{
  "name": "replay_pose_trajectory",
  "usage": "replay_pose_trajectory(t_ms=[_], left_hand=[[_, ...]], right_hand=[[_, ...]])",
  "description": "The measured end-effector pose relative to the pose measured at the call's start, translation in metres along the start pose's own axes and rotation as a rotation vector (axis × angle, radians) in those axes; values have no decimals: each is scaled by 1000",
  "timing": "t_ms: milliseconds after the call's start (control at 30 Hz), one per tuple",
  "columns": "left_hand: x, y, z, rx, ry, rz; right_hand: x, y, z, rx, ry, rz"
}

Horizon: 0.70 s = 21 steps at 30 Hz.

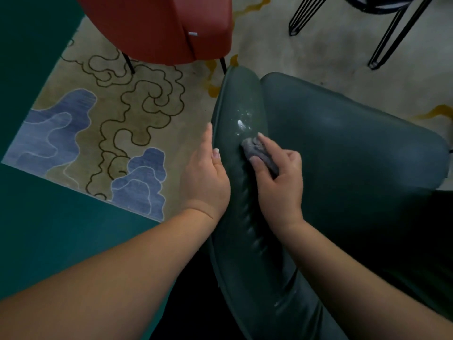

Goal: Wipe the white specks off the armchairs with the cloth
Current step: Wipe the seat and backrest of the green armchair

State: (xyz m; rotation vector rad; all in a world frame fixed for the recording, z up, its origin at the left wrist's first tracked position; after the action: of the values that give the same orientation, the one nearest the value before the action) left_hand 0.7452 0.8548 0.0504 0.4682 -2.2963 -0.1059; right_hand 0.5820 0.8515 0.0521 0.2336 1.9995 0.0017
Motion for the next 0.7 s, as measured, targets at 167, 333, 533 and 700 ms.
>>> replay_pose_trajectory(t_ms=[167, 333, 533, 700], left_hand=[[-1, -1, 1, -13, -13, -13], [-2, 0, 2, -13, -18, -5], [-2, 0, 4, -21, -25, -3], [-1, -2, 3, -14, -25, 11]], right_hand=[[10, -52, 3, 111, -33, 130], [0, -40, 7, 34, -6, 47], [6, -44, 5, 42, -41, 99], [5, -94, 18, 97, -121, 171]])
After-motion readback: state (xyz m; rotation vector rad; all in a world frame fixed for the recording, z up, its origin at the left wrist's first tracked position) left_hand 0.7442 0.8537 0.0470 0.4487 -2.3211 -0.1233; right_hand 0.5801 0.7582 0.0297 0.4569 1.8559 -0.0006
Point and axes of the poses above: each hand's wrist, its own y-axis away from the middle knuckle, its own z-axis out of the palm, x = y × z, the point moved 9 cm from there along -y, towards the middle knuckle, and after that the axes turned 1 degree about -z, right-handed, at the moved point
